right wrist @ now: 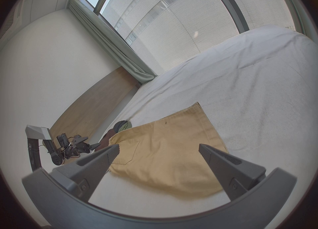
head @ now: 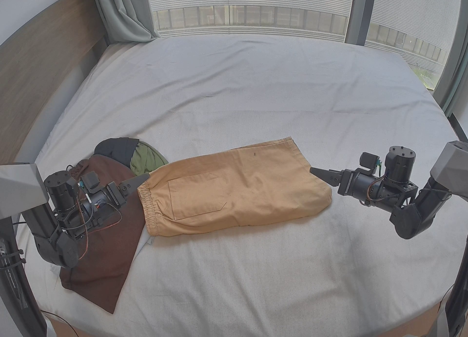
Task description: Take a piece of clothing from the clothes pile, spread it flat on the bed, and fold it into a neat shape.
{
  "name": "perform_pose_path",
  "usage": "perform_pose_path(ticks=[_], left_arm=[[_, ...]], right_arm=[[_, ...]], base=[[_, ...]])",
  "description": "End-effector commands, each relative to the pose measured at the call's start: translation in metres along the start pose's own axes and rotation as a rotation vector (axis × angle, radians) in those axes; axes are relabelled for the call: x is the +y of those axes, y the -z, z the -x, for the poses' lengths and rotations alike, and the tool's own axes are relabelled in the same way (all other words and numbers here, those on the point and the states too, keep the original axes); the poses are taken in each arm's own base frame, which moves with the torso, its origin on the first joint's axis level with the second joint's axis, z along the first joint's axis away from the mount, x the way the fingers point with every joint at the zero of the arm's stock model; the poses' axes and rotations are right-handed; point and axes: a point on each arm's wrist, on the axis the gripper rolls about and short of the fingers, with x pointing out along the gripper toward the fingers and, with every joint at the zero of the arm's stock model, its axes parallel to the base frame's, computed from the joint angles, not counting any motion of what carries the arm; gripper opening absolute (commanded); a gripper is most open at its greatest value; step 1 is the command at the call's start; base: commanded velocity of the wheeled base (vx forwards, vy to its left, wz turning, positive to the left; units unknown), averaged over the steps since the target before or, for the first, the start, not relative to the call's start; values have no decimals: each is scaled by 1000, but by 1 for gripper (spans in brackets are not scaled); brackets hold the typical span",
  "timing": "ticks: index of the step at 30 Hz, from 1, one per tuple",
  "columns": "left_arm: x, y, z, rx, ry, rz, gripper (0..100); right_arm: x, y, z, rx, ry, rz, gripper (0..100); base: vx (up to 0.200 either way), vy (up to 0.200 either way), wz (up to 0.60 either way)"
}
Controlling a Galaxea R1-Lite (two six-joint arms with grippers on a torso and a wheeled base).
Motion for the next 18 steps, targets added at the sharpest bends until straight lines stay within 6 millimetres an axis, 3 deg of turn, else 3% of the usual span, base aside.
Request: perform_pose_path(ticks=[1, 9, 18], left_arm=[[-17, -3, 6, -2, 33, -22, 100], [-27, 1, 8, 11, 53, -73, 100], [-30, 8, 11, 33, 52, -170, 100]], right_arm=[[11, 3, 20, -8, -3, 4, 100], [11, 20, 31, 12, 0, -28, 100], [6, 36, 25, 44, 13, -47, 100]], base=[[0, 0, 0], [0, 0, 0], [0, 0, 0]])
